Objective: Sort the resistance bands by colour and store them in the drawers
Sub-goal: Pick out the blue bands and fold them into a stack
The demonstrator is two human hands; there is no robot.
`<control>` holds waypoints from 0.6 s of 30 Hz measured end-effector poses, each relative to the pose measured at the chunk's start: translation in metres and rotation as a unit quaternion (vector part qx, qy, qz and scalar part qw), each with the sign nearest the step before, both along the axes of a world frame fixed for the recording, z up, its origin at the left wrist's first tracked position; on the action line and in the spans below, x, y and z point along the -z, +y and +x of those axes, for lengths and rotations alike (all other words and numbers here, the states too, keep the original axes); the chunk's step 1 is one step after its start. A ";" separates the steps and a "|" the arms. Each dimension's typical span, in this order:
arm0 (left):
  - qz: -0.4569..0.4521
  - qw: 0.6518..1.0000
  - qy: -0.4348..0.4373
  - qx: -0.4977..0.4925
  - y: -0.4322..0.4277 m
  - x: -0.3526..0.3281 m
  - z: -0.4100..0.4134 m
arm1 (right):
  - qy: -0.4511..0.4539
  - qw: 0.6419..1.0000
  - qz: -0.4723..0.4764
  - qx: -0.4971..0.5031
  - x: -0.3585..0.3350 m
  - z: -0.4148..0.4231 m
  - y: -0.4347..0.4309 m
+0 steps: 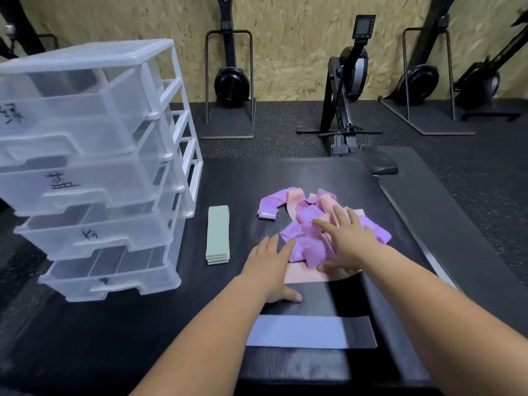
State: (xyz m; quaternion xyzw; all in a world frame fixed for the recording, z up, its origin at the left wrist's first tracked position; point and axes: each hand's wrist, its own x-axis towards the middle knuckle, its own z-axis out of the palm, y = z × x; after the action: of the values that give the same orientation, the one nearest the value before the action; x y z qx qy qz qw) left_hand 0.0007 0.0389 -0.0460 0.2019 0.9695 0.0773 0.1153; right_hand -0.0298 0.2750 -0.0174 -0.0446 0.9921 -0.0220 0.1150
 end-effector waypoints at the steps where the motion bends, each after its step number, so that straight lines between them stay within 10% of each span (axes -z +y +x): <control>1: 0.002 1.000 -0.008 -0.005 0.000 0.004 -0.003 | -0.018 1.000 -0.001 -0.005 0.006 -0.009 0.005; 18: 0.073 0.997 0.016 -0.033 -0.008 0.018 -0.002 | 0.231 0.958 -0.169 0.017 -0.092 -0.055 0.025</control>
State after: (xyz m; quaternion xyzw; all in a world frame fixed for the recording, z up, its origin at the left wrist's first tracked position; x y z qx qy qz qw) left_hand -0.0016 0.0307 -0.0638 0.1788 0.9691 0.1482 0.0826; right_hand -0.0853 0.2995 0.0748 -0.0506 0.9741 -0.1802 -0.1268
